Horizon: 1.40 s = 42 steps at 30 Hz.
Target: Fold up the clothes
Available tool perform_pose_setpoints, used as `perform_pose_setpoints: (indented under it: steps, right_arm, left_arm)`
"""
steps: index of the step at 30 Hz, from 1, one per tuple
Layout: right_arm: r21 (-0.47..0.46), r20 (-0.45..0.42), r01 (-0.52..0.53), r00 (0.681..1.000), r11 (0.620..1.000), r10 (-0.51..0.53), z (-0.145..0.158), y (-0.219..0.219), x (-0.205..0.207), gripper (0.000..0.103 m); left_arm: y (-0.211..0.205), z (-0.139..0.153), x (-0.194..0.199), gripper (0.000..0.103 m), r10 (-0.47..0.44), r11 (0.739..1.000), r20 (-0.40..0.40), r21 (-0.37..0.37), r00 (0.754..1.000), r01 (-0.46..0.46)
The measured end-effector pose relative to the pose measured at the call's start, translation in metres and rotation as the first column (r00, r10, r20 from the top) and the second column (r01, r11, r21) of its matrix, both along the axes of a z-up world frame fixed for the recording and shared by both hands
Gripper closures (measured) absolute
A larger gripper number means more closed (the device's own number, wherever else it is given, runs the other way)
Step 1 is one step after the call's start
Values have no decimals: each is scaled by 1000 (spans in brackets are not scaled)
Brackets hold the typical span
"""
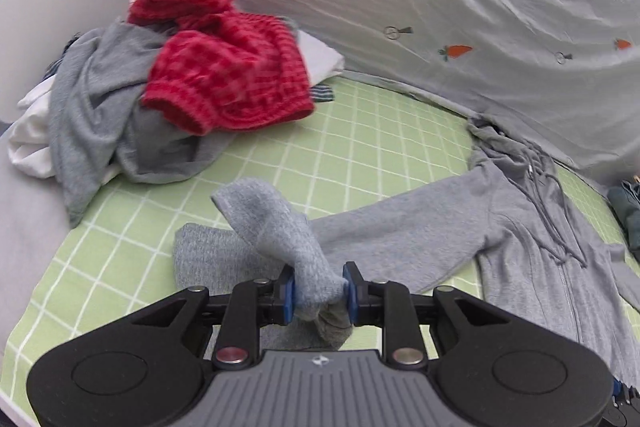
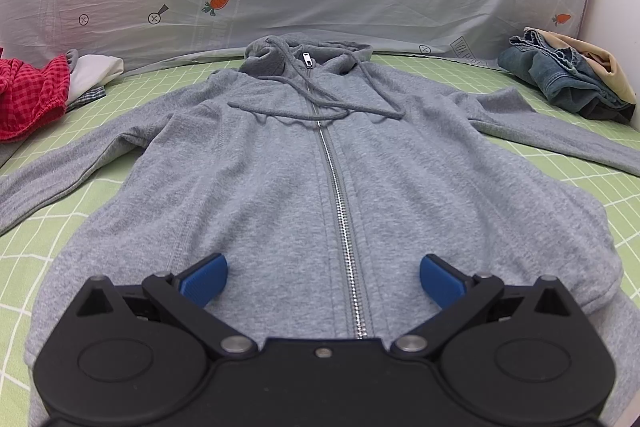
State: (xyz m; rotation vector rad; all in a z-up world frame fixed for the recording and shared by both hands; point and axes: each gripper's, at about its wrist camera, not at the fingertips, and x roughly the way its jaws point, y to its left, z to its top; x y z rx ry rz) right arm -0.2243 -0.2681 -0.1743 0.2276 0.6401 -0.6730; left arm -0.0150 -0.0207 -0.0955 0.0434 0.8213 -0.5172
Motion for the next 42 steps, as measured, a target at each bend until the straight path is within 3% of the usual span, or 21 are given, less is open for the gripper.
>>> perform_pose_setpoints:
  steps: [1,3,6,10,13,16,20,24,32,39,42]
  right_arm:
    - [0,0,-1,1000,1000,1,0,0,0,0]
    - [0,-1,0,1000,1000,0,1,0,0,0]
    - [14,-33,4,999,1000,-3,5,-1,4,0]
    - [11,-117,-23,993,1000,24,25,4,18,0]
    - [-42,-68,-89,994,995,86,45,16,31,0]
    - [-44,-24,-141,990,989,140,60,28,53,0]
    - [-40,9,-201,979,979,201,71,45,79,0]
    - [-23,-12,-237,971,971,237,69,59,92,0]
    - [61,-34,-322,945,945,324,60,81,108,0]
    - [135,-62,-407,906,903,418,47,103,131,9]
    - [164,-78,-431,891,887,447,42,108,139,20]
  left_arm:
    - [-11,-2,-4,45,-21,999,10,35,1000,21]
    - [-21,-7,-8,33,-42,997,-2,66,999,42]
    - [-14,-12,-9,27,-40,998,-67,49,997,43]
    - [5,-17,-4,26,29,997,-88,76,996,-22]
    - [18,-19,2,25,75,994,-99,86,992,-66]
    - [29,-15,6,25,91,996,-124,32,988,-88]
    - [24,-4,11,25,30,995,-156,-91,987,-45]
    - [14,5,9,13,-13,992,-132,-129,991,-4]
    - [31,-19,21,13,107,991,-149,95,983,-94]
    - [45,-36,27,13,171,976,-202,169,964,-138]
    - [46,-41,25,13,177,973,-216,183,960,-138]
